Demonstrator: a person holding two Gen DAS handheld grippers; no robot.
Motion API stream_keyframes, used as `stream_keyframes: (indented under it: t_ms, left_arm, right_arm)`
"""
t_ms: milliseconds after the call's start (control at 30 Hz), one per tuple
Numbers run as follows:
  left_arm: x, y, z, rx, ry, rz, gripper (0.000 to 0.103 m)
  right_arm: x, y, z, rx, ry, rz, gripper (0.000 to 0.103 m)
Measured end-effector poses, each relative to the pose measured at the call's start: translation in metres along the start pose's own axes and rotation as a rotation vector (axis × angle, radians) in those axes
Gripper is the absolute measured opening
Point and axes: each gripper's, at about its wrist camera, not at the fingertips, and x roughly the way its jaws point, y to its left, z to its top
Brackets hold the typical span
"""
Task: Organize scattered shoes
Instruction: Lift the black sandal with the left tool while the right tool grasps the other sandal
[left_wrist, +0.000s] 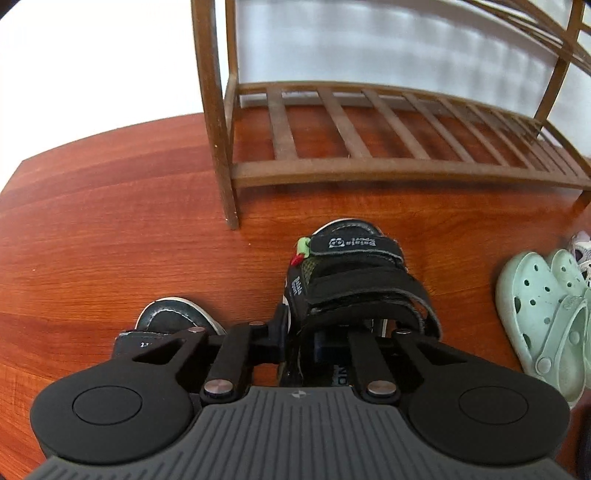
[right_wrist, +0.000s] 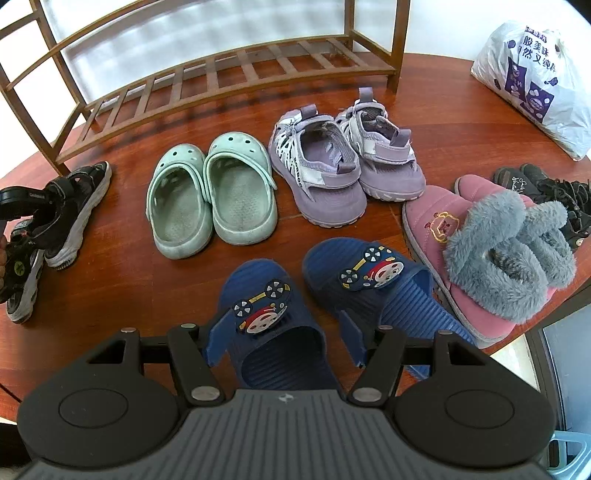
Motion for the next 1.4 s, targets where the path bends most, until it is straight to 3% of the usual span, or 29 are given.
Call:
stream_keyframes:
  t_ms: [300, 833, 1400]
  left_arm:
    - [-0.048, 0.008, 0.001, -0.057, -0.086, -0.07, 0.01]
    - [-0.154, 0.044, -0.037, -0.16, -0.116, -0.11, 0.01]
    - [-0.247, 0.132, -0.136, -0.324, -0.106, 0.041, 0.01]
  right_arm:
    - [0.0, 0.016, 0.006, -0.041, -0.006, 0.029, 0.07]
    - [-0.003, 0.083, 0.014, -0.168, -0.027, 0.166, 0.07]
    - [0.01, 0.214, 0.018, -0.332, -0.026, 0.376, 0.07]
